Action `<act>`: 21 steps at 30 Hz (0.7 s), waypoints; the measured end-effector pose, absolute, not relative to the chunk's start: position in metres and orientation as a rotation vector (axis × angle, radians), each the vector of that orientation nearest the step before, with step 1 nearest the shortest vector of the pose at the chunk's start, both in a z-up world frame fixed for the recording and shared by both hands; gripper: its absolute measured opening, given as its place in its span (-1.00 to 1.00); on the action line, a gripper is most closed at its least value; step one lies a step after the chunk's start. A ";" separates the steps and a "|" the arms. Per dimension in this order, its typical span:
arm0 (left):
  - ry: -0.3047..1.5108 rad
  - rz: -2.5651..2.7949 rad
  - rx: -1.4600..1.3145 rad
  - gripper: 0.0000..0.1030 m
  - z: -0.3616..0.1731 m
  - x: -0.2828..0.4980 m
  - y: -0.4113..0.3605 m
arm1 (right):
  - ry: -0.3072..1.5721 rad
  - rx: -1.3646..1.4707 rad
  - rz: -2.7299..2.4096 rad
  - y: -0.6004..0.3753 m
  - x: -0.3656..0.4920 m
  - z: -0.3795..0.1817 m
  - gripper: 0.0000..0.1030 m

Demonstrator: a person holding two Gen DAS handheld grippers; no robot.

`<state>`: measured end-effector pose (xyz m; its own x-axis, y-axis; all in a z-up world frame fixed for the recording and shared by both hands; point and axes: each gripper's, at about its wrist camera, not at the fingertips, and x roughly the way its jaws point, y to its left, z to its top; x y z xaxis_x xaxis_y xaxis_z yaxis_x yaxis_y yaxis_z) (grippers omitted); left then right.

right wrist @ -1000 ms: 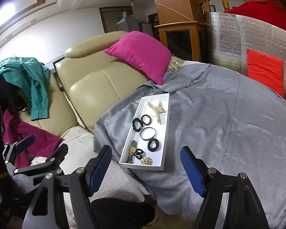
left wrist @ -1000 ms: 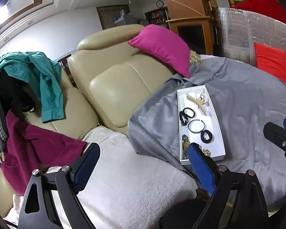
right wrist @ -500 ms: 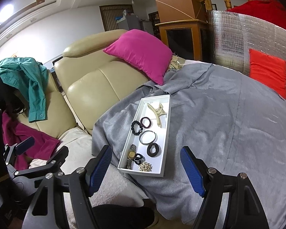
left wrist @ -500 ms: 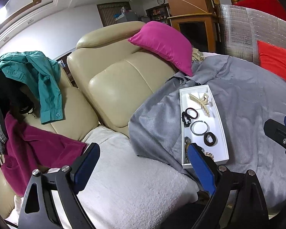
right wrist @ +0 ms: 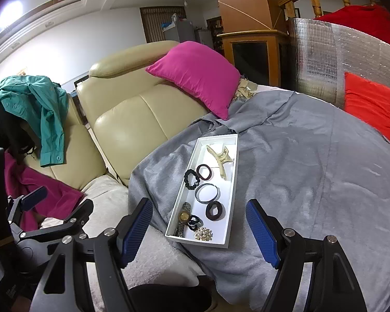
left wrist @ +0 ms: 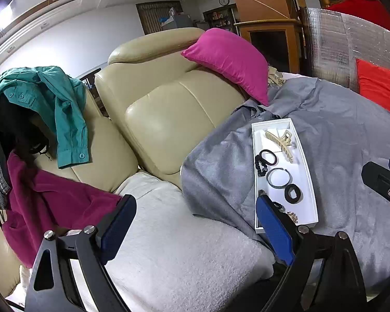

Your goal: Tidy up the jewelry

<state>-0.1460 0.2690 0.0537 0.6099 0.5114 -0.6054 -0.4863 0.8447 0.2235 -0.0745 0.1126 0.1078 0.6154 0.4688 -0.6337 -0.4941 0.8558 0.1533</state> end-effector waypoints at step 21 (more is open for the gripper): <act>0.712 0.586 0.038 0.81 0.055 -0.145 0.279 | 0.724 -0.044 0.556 0.125 -0.070 0.108 0.51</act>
